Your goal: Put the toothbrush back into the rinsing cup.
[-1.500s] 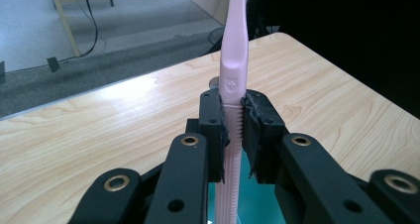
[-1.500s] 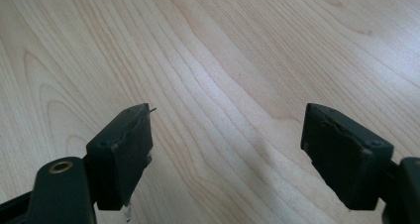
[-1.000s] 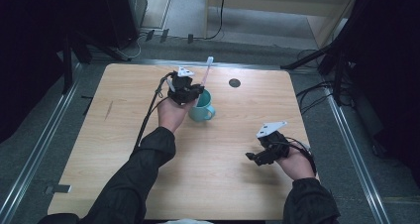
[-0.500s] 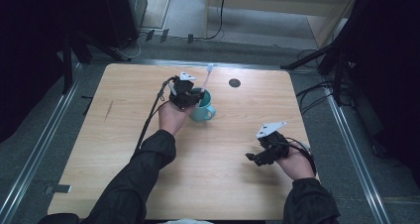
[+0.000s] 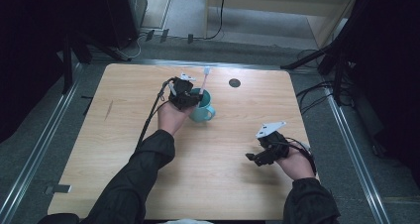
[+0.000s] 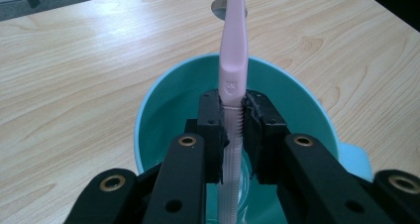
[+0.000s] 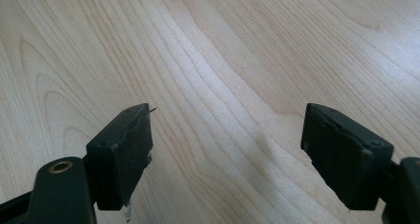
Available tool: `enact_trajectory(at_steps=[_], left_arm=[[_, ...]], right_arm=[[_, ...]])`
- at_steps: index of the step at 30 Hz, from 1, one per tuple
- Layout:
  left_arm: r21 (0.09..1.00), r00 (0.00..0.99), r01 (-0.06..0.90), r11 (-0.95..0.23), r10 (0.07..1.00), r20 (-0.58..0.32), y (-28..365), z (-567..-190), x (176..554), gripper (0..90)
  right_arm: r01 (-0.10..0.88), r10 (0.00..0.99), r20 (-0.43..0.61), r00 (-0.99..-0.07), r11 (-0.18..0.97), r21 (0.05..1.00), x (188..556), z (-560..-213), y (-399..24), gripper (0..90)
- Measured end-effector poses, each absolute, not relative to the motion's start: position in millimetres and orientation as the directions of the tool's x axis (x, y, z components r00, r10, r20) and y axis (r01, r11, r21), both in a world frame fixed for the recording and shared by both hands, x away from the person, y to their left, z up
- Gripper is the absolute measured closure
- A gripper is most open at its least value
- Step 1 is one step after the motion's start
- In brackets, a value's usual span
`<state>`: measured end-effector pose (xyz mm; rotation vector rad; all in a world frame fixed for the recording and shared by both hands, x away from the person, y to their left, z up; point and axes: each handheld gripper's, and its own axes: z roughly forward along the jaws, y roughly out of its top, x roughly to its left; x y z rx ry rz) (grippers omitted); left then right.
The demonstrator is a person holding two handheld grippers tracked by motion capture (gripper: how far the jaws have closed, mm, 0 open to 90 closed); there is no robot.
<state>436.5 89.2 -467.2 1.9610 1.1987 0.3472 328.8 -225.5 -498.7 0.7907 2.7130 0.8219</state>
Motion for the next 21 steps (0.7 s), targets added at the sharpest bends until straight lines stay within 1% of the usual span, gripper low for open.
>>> enact_trajectory(at_steps=[11,15,17,18,21], left_arm=[[0.741,0.508,0.633,-0.225,0.843,-0.177,91.4,-462.7,436.2,73.2],[0.726,0.525,0.649,-0.226,0.824,-0.213,95.6,-454.9,435.7,69.9],[0.737,0.533,0.637,-0.226,0.82,-0.21,98.2,-448.2,433.4,69.3],[0.733,0.535,0.643,-0.223,0.815,-0.222,99.5,-445.2,433.1,68.4],[0.72,0.548,0.649,-0.245,0.807,-0.219,100.9,-440.2,432.4,65.0]], right_arm=[[0.433,0.544,-0.034,-0.839,0.704,0.563,329.1,-498.9,-225.1,19.9],[0.434,0.543,-0.033,-0.839,0.705,0.56,329.1,-499.3,-225.1,19.9],[0.434,0.543,-0.034,-0.839,0.706,0.559,329.1,-499.6,-225.6,19.9],[0.436,0.544,-0.034,-0.839,0.706,0.558,329.2,-499.7,-226.0,19.9],[0.436,0.544,-0.031,-0.839,0.706,0.558,329.8,-499.8,-226.1,19.9]])
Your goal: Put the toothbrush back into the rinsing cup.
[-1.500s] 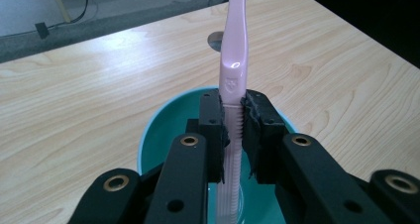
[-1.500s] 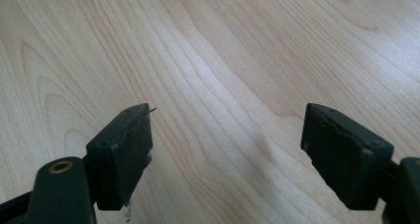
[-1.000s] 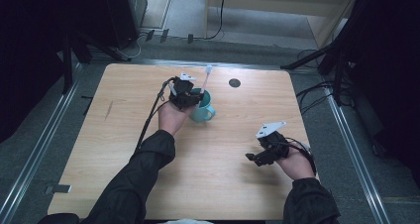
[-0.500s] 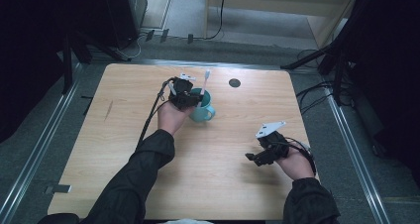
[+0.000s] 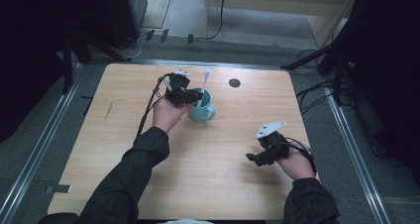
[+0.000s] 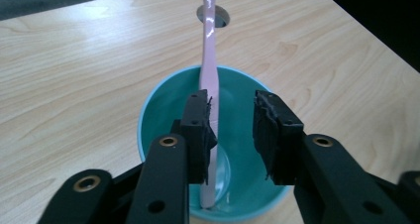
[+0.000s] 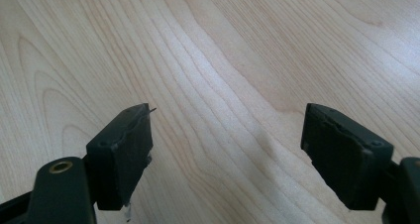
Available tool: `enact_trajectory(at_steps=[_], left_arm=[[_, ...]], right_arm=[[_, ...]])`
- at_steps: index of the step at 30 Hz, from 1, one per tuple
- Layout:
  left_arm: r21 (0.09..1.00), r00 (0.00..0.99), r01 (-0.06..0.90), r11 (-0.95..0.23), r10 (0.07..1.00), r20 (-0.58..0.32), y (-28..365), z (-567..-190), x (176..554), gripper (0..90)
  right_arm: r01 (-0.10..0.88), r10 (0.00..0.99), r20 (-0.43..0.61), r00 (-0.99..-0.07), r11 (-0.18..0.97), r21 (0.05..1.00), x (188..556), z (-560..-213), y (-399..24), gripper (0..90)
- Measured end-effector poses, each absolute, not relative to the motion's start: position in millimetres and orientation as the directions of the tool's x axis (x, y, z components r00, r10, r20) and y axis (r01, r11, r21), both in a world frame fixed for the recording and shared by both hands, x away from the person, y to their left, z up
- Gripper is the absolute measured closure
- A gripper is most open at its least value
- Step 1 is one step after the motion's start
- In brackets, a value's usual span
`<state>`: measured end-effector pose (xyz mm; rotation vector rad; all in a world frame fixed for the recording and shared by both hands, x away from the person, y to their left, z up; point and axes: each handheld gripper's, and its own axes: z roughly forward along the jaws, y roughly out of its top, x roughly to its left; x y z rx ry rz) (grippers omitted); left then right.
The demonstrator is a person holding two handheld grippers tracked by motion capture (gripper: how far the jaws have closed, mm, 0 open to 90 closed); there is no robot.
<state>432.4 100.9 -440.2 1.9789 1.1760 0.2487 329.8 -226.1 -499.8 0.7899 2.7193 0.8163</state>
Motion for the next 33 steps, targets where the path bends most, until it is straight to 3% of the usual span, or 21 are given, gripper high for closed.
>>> enact_trajectory(at_steps=[15,33], left_arm=[[0.661,0.621,0.643,-0.387,0.769,-0.153,114.8,-418.1,412.6,49.6],[0.65,0.624,0.657,-0.382,0.76,-0.183,149.4,-420.4,378.4,43.3]], right_arm=[[0.432,0.536,-0.034,-0.843,0.715,0.549,329.4,-501.2,-224.4,19.9],[0.435,0.539,-0.039,-0.841,0.718,0.544,327.9,-500.4,-223.5,19.9]])
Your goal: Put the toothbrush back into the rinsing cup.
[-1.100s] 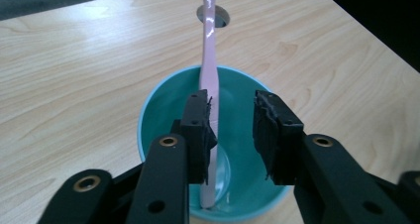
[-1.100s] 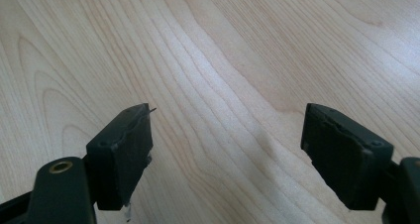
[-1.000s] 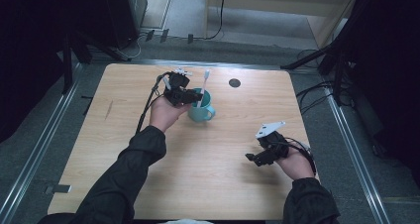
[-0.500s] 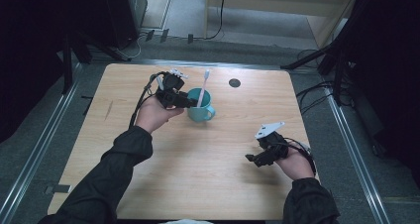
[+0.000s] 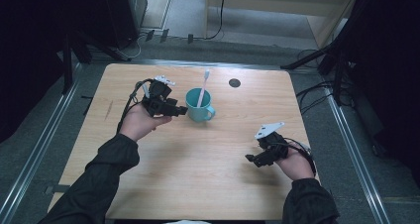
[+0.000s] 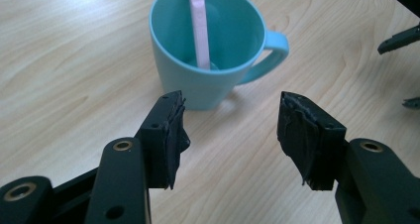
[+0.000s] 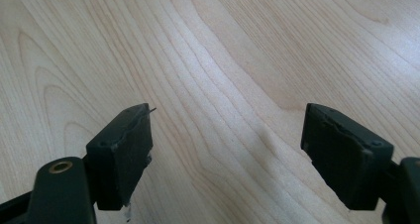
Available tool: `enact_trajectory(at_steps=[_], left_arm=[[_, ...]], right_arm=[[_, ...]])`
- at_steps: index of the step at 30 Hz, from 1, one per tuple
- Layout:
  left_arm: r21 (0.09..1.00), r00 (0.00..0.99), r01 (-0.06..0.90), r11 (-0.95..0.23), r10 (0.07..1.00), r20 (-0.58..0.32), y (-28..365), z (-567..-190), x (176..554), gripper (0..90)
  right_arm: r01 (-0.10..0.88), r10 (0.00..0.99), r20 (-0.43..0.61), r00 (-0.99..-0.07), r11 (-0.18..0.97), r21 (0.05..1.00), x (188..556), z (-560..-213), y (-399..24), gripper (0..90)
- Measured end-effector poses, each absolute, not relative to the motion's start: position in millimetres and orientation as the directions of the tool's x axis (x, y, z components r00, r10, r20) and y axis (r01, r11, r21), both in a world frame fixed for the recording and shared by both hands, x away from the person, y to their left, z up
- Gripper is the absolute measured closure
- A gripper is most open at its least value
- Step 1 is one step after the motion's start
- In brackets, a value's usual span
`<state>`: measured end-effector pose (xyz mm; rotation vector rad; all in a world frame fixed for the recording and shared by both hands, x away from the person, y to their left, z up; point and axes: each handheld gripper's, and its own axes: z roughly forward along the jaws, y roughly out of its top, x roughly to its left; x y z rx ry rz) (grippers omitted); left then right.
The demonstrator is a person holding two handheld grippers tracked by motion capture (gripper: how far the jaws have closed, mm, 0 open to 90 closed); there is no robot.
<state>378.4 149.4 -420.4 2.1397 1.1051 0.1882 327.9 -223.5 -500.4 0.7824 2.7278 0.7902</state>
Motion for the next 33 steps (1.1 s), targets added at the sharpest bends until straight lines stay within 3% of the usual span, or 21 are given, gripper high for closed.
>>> enact_trajectory(at_steps=[13,33], left_arm=[[0.639,0.62,0.673,-0.372,0.755,-0.213,169.5,-436.2,355.1,42.5],[0.608,0.599,0.688,-0.396,0.783,-0.167,199.7,-458.4,328.4,40.4]], right_arm=[[0.434,0.54,-0.039,-0.841,0.716,0.546,330.0,-500.0,-221.8,19.8],[0.424,0.525,-0.038,-0.85,0.724,0.544,335.2,-498.5,-216.0,19.8]])
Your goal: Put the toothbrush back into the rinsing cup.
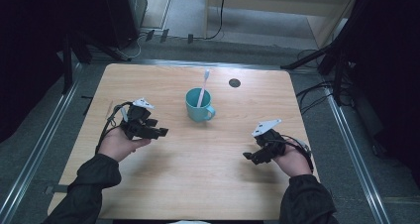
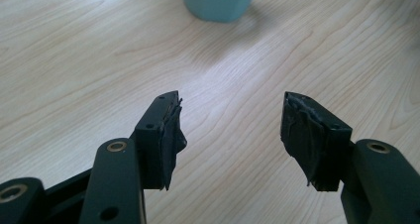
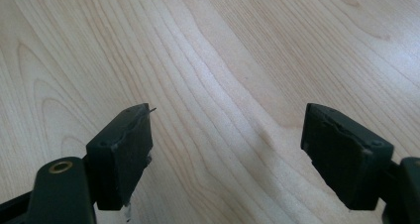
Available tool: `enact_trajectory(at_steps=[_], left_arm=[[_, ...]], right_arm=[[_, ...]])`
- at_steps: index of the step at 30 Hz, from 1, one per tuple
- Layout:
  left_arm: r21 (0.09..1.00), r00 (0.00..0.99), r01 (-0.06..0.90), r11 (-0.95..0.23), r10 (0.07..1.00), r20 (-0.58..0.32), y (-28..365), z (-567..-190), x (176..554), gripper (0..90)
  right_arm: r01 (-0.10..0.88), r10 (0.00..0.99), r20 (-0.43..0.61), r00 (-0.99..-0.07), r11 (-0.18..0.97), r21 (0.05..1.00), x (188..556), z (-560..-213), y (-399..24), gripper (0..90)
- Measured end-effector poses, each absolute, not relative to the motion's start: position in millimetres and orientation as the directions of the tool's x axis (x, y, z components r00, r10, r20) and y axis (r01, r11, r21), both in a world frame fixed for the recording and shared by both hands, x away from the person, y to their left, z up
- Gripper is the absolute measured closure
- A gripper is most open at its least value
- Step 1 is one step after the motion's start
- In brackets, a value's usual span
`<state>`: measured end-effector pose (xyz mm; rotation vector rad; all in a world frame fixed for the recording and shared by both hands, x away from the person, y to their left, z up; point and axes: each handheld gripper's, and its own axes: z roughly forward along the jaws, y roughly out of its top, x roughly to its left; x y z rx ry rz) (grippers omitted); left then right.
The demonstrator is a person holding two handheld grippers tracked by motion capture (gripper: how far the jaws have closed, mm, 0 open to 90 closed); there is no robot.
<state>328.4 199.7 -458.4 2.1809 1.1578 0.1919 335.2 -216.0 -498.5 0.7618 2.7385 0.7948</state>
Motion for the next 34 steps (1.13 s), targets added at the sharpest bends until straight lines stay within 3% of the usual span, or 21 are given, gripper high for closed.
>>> enact_trajectory(at_steps=[16,18,34], left_arm=[[0.591,0.551,0.724,-0.355,0.813,-0.187,233.7,-467.0,312.5,38.7],[0.602,0.555,0.726,-0.334,0.801,-0.224,240.7,-466.7,311.0,38.6],[0.564,0.508,0.765,-0.311,0.83,-0.23,256.7,-480.4,319.0,37.6]], right_arm=[[0.419,0.518,-0.038,-0.855,0.731,0.538,336.6,-498.3,-213.8,19.8],[0.419,0.517,-0.039,-0.855,0.734,0.534,336.3,-498.7,-213.5,19.8],[0.425,0.517,-0.037,-0.855,0.74,0.521,336.5,-501.4,-213.6,19.9]])
